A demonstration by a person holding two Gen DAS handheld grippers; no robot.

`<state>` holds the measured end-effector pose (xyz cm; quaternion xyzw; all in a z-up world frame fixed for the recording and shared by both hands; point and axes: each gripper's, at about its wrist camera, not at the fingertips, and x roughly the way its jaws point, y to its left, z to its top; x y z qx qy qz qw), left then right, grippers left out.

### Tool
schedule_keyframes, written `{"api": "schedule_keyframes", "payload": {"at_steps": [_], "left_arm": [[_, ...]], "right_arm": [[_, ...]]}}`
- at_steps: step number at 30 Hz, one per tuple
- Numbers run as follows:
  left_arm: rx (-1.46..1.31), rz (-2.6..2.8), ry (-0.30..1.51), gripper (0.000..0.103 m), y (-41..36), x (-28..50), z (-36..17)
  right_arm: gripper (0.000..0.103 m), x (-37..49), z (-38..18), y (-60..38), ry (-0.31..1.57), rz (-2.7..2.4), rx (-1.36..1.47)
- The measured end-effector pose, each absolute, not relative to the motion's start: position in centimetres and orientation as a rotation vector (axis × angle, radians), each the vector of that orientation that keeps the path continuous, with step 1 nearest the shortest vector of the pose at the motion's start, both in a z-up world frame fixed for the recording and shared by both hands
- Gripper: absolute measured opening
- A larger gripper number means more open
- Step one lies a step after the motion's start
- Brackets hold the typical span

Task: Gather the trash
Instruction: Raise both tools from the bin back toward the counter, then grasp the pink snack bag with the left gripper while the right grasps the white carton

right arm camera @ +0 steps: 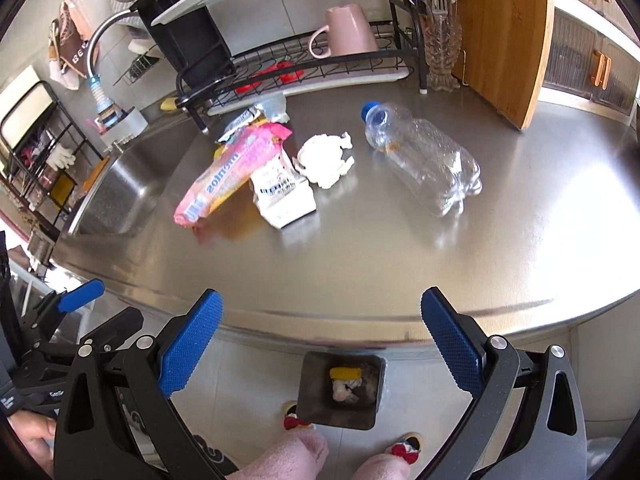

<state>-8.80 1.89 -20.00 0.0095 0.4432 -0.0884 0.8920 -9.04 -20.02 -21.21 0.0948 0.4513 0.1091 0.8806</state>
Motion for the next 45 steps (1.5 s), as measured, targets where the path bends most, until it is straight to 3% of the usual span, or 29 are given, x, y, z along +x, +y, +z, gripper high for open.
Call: {"api": "schedule_keyframes", "payload": {"at_steps": [5,7,12,24,34,39,45], "left_arm": [[0.054,-0.208,0.915,0.095,1.9,-5.6,-20.5],[0.053,-0.226,0.930,0.088,1.9,-4.4,-21.0],[0.076,-0.249,0.953,0.076,2.4,-1.9,-22.4],[0.101,-0.334,0.991,0.073,3.2,2.4,-24.2],[0.096,-0.377,1.031,0.029,3.7,4.5,-25.8],[0.074,-0.381,1.043,0.013,4.0,5.1,-26.2],[0.068,-0.395,1.028,0.000,3.9,4.9,-25.8]], "right_arm": [[0.099,-5.9,-21.1,-18.9,0.931,0.246,0.202],[0.089,-4.6,-21.5,-18.5,0.944,0.262,0.215],[0.080,-2.4,-22.9,-16.8,0.990,0.290,0.202],[0.080,0.4,-24.3,-13.5,0.992,0.245,0.046],[0.078,1.7,-26.2,-12.2,1.044,0.254,0.017],[0.057,1.9,-27.0,-11.5,1.064,0.268,-0.009],[0.054,1.7,-26.7,-11.9,1.044,0.290,0.015]]}}
